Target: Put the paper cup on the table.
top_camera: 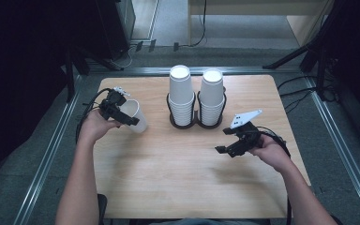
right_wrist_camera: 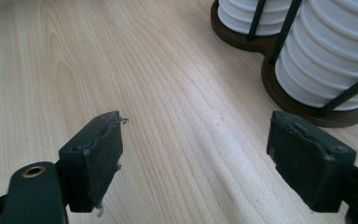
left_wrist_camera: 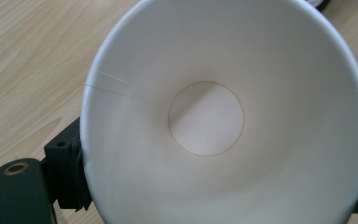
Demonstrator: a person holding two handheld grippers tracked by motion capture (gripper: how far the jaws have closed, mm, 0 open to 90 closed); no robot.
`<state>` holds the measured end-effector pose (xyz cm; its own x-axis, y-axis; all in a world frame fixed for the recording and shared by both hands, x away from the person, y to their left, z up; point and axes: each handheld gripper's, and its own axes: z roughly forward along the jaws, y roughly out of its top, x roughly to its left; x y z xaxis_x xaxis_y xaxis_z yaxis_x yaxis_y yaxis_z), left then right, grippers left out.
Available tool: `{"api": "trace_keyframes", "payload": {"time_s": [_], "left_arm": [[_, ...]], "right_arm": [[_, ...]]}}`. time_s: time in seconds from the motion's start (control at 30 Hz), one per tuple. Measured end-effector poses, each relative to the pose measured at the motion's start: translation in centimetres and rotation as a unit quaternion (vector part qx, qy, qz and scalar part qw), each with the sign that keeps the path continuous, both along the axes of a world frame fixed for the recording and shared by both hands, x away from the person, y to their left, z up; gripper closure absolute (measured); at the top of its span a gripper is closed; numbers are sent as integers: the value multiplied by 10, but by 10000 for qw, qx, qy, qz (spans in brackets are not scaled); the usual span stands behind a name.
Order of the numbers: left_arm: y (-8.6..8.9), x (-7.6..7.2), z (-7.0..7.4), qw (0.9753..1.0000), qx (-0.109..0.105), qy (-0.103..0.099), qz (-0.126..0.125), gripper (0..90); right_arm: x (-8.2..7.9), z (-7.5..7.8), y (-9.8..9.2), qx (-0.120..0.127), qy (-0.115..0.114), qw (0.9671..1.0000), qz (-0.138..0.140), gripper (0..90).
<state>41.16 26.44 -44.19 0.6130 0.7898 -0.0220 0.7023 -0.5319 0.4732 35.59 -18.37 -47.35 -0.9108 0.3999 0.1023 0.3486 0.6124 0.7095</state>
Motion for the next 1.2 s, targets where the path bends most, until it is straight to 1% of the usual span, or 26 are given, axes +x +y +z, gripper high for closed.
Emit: {"api": "trace_keyframes", "payload": {"time_s": [0.07, 0.13, 0.23, 0.3, 0.37, 0.5, 0.53, 0.63, 0.7, 0.73, 0.77, 0.83, 0.93, 1.03, 1.1, 1.2], "left_arm": [[3, 1, -1, 9997, 149, -10, 178, 104], [6, 3, -3, 9993, 255, 27, 285, 103], [8, 5, -7, 9986, 362, 88, 384, 99], [10, 6, -8, 9978, 459, 87, 462, 98], [12, 7, -9, 9976, 457, 105, 518, 96], [8, 9, -14, 9970, 555, 153, 511, 88], [6, 10, -15, 9964, 634, 168, 528, 86], [4, 10, -17, 9966, 629, 99, 527, 79], [3, 8, -18, 9962, 696, -12, 530, 75], [3, 8, -19, 9959, 734, -24, 522, 73], [3, 8, -19, 9959, 737, -29, 521, 71], [4, 8, -19, 9965, 628, 0, 546, 68], [5, 8, -18, 9970, 519, 49, 570, 64], [6, 8, -18, 9973, 441, 61, 584, 55], [7, 8, -17, 9973, 351, 49, 637, 48], [8, 8, -15, 9976, 238, 40, 641, 19]], "right_arm": [[0, 0, 0, -2, 0, 10000, 4, 186], [0, 0, 0, -6, -4, 10000, 5, 186], [0, -1, 0, -2, -4, 10000, 15, 186], [0, -1, 0, -8, 14, 10000, 14, 186], [0, -1, 0, -10, 6, 10000, 5, 186], [1, -1, 0, -6, 23, 10000, 10, 186], [1, -1, 0, -10, 32, 10000, 5, 186], [1, -1, 0, -24, 27, 10000, 6, 187], [1, -1, 0, -17, 8, 10000, 4, 187], [1, -1, 0, -14, 7, 10000, 3, 187], [1, -1, 0, -11, 10, 10000, -5, 187], [1, -1, -1, 2, 8, 10000, -6, 187], [1, -1, 0, -9, 12, 10000, -7, 188], [1, -1, 0, -24, 6, 10000, -6, 188], [1, -1, 0, -23, 9, 10000, -5, 188], [1, -1, 0, -23, 8, 10000, -4, 188]]}}
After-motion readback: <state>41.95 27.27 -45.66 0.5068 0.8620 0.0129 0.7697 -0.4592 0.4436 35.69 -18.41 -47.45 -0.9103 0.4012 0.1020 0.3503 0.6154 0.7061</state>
